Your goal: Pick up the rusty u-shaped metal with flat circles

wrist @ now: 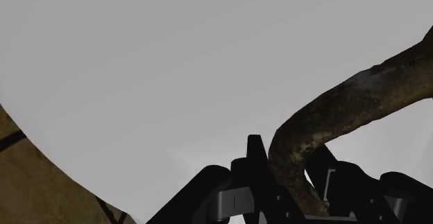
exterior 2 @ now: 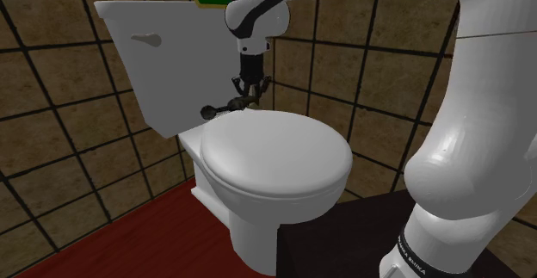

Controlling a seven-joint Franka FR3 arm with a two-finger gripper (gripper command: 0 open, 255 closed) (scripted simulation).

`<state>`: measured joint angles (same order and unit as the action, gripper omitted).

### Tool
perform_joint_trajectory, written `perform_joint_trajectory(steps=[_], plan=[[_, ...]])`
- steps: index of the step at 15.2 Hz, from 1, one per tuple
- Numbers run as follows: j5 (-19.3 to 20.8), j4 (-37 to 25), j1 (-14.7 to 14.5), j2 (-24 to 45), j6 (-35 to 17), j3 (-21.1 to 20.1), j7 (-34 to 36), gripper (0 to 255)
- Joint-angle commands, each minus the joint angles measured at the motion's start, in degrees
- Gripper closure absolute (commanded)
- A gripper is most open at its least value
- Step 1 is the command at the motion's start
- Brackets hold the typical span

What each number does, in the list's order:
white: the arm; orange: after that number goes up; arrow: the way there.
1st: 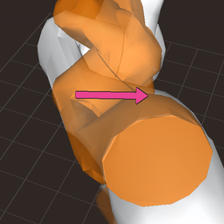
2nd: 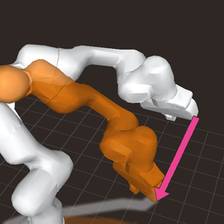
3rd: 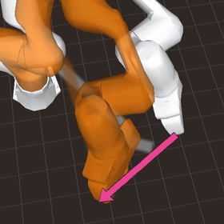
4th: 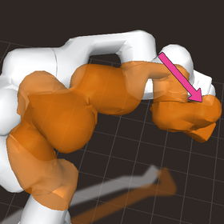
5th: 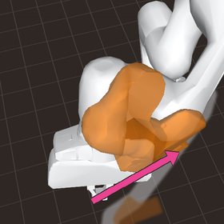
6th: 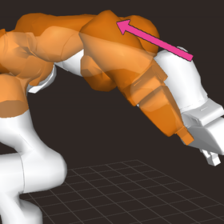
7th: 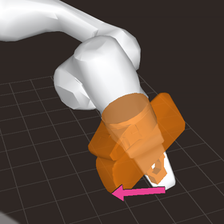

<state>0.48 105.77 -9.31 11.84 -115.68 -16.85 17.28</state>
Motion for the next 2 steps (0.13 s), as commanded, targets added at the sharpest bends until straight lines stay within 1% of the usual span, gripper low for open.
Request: perform_joint_trajectory(steps=[1,2], plan=[[-0.1,-0.5,0.1,-0.4,0.8,0.0,-0.1,255],[-0.1,-0.5,0.1,-0.4,0.8,0.0,-0.1,255]])
